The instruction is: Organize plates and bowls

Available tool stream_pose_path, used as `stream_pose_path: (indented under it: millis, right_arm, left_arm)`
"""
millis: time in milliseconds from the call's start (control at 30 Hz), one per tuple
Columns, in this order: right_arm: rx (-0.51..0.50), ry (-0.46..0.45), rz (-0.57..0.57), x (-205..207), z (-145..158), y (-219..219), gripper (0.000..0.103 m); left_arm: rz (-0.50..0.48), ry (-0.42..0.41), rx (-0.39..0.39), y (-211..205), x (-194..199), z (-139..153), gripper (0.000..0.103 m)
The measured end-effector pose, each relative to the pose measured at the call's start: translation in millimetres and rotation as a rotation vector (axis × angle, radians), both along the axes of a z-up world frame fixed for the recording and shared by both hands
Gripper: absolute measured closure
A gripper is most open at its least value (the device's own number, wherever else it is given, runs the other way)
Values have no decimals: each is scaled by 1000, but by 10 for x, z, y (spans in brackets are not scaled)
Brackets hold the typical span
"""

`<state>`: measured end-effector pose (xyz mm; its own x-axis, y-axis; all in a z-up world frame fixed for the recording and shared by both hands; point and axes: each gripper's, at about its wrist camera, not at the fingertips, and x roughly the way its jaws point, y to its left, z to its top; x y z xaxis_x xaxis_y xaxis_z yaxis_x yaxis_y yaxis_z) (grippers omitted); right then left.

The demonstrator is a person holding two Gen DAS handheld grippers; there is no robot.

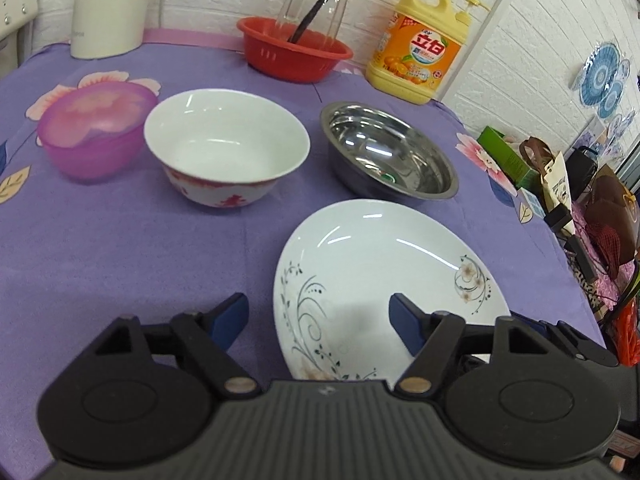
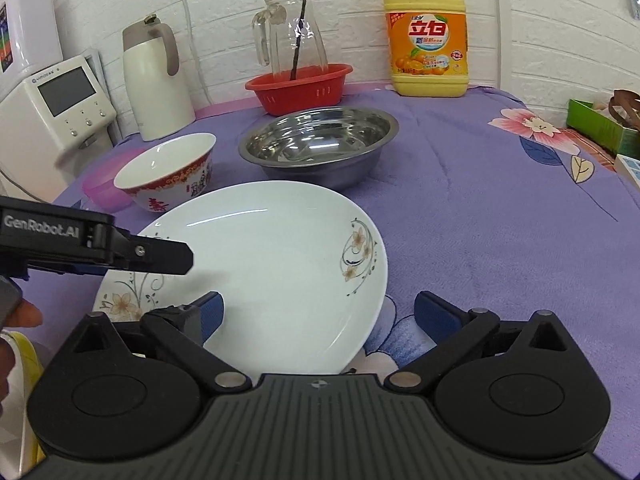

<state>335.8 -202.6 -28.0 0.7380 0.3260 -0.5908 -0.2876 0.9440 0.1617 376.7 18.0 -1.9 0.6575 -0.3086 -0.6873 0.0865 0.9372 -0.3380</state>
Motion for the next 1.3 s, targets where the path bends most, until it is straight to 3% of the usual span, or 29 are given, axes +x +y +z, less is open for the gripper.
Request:
stream_pose_path:
  millis: [233,400,600,733,833,1000,1300]
  right_arm:
    - [-21,-11,-12,13,6,17,0]
    - [-63,-12,5,4,8,103,0]
    - [-76,-13,38,-36,12,200,0]
    - [-85,-15,31,-82,29,206,0]
    - [-88,-24,36,-104,51,213,0]
    - [-112,-75,26,-163,111,227,0]
    - [-73,-55,25,-191,143,193,0]
  left_arm:
    - [12,-24,52,-86,-9,-19,48]
    - [24,-36,149,-214,-43,-25,58]
    - [-6,-35,175,-330,-77,-30,60]
    - [-8,-17,132,-279,-87,-6,61]
    - [-10,-27,153,-300,-109,0,61]
    - [-9,-47,141,-314,-133,51,61]
    - [1,-58,144,-324,-217,104,61]
